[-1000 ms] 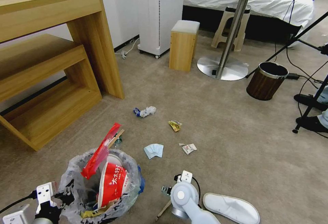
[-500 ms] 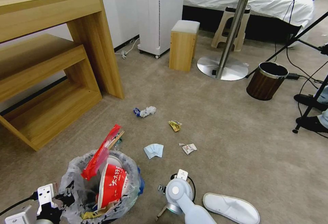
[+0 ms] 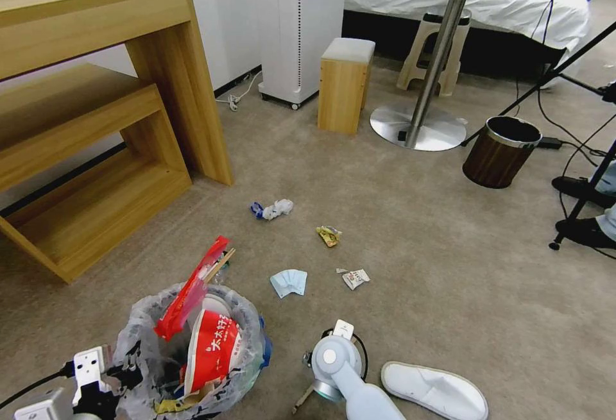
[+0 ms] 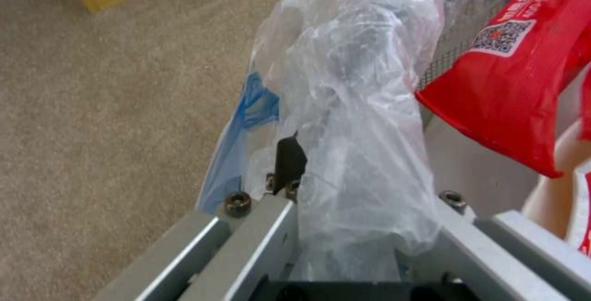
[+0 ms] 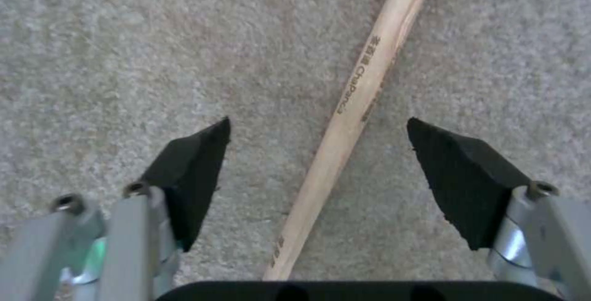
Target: Pick up the trash bin and place the garbage on the floor into it.
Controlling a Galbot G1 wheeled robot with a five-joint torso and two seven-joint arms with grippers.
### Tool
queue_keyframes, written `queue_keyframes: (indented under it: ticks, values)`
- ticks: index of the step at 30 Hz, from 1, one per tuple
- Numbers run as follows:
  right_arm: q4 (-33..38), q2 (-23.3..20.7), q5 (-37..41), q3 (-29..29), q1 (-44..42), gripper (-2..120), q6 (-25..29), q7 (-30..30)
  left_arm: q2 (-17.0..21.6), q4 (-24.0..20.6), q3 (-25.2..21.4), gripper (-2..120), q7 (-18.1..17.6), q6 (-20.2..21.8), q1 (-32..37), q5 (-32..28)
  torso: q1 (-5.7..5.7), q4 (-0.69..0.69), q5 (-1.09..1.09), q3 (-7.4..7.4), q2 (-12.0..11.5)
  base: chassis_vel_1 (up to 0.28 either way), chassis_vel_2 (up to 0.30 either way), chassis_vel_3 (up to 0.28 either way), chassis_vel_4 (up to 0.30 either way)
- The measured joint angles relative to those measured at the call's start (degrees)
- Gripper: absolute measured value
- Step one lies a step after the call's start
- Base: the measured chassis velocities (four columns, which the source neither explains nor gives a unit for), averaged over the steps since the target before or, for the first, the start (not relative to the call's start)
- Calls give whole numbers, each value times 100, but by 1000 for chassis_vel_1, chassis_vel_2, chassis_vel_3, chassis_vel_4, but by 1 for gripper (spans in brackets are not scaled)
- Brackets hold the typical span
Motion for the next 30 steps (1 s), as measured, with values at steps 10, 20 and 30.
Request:
queue_keyframes:
  ticks: [10, 20, 30]
  values:
    - [-72, -36, -30, 15, 0, 68, 39, -76, -12, -29, 30, 1, 5, -23, 28, 54, 0, 0, 1, 0, 0, 0, 0, 0, 0]
    - [-179, -15, -37, 32, 16, 59, 60, -129, -20, -6, 96, 1, 27, -76, 40, 113, 0, 0, 1, 0, 0, 0, 0, 0, 0]
    - [-278, -14, -46, 25, 26, 58, 92, -182, -1, 18, 105, 1, 31, -103, 42, 111, 0, 0, 1, 0, 0, 0, 0, 0, 0]
